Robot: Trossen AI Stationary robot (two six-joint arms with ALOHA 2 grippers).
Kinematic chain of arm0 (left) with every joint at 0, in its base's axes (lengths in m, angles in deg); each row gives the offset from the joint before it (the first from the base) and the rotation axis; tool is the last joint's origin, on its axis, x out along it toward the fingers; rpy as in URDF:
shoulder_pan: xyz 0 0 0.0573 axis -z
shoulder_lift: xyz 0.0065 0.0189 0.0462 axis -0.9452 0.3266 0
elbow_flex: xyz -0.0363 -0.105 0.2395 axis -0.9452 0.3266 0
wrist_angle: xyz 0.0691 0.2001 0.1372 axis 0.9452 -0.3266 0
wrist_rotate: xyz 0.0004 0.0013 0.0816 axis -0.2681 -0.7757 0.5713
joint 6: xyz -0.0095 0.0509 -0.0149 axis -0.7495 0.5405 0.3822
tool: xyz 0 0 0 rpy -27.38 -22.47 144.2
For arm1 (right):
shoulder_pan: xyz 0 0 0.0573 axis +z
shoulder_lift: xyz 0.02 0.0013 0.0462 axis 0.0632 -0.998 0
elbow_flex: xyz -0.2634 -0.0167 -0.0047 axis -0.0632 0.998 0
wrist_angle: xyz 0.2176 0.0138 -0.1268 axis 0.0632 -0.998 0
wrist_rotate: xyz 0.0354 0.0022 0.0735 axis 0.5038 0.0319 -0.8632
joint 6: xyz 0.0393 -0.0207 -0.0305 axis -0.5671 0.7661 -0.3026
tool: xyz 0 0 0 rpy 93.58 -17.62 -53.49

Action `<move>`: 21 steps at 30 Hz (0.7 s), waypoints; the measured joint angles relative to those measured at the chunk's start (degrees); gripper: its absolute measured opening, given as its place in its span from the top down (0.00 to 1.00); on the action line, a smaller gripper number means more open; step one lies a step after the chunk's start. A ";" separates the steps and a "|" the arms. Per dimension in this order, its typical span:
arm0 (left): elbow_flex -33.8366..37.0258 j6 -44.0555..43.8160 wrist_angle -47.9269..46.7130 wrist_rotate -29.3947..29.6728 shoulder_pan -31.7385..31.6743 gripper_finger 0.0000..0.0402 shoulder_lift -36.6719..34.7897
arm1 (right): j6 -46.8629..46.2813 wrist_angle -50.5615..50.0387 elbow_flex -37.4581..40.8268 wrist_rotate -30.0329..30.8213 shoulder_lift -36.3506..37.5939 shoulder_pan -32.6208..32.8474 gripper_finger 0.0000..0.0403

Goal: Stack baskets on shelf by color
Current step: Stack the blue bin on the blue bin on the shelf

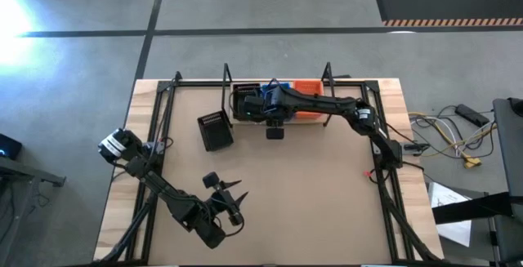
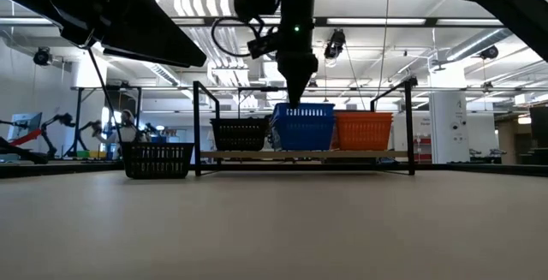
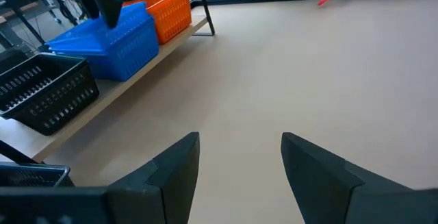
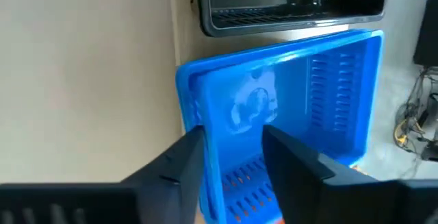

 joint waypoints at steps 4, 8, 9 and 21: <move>0.00 0.00 0.00 0.00 0.00 0.52 0.00 | 1.11 0.34 1.17 -8.11 3.39 0.00 0.57; 0.00 0.00 -0.01 0.00 0.02 0.52 0.01 | 1.82 3.42 6.90 -12.07 8.68 0.07 0.55; 0.00 0.00 0.00 0.00 0.02 0.52 0.00 | 1.92 4.84 8.98 -11.97 10.11 0.06 0.56; 0.07 0.02 0.02 0.02 0.02 0.52 0.00 | 6.75 25.30 34.70 -16.76 20.91 -6.12 0.56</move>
